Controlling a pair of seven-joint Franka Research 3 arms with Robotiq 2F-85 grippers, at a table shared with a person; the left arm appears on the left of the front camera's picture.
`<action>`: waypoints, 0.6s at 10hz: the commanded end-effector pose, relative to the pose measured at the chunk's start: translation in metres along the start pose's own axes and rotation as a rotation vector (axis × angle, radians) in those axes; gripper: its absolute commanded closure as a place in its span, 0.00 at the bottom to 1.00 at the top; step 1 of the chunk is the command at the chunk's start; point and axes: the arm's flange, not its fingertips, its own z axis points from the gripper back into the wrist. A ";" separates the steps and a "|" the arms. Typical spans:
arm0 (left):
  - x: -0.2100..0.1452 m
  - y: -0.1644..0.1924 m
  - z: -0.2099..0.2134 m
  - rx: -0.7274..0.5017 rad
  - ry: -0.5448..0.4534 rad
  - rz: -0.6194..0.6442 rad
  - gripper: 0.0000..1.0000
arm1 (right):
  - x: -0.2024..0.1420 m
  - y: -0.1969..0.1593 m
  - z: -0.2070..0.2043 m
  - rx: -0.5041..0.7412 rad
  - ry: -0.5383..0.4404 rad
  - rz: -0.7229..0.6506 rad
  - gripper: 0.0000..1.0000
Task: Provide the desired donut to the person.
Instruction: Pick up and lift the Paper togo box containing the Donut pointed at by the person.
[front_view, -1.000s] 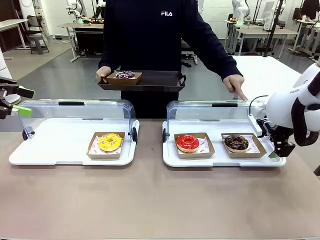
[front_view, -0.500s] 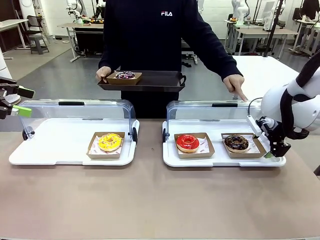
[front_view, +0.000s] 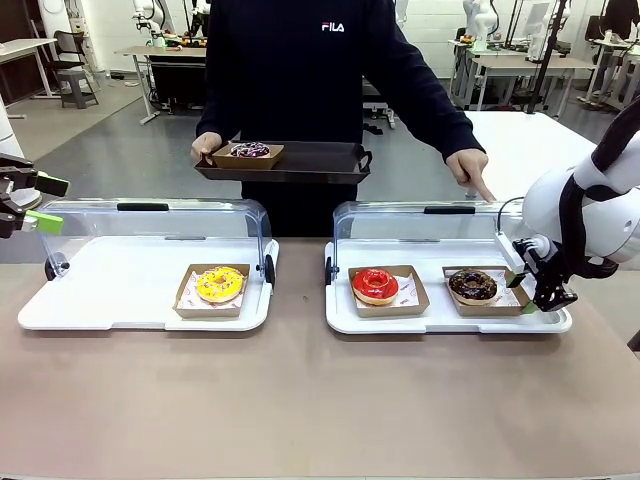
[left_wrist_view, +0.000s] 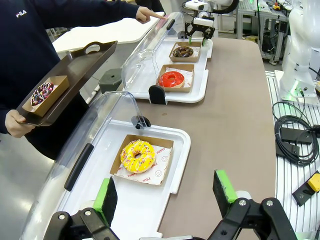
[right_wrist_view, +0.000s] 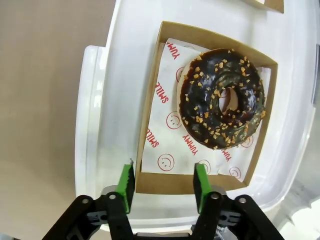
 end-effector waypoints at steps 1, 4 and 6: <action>-0.001 0.000 0.000 -0.003 -0.014 -0.006 0.00 | -0.008 -0.005 -0.009 0.000 -0.032 0.016 1.00; -0.001 0.000 0.000 -0.003 -0.014 -0.006 0.00 | -0.009 -0.005 -0.011 0.050 -0.043 0.017 1.00; -0.001 0.000 0.000 -0.003 -0.014 -0.006 0.00 | -0.009 -0.006 -0.014 0.067 -0.053 0.021 1.00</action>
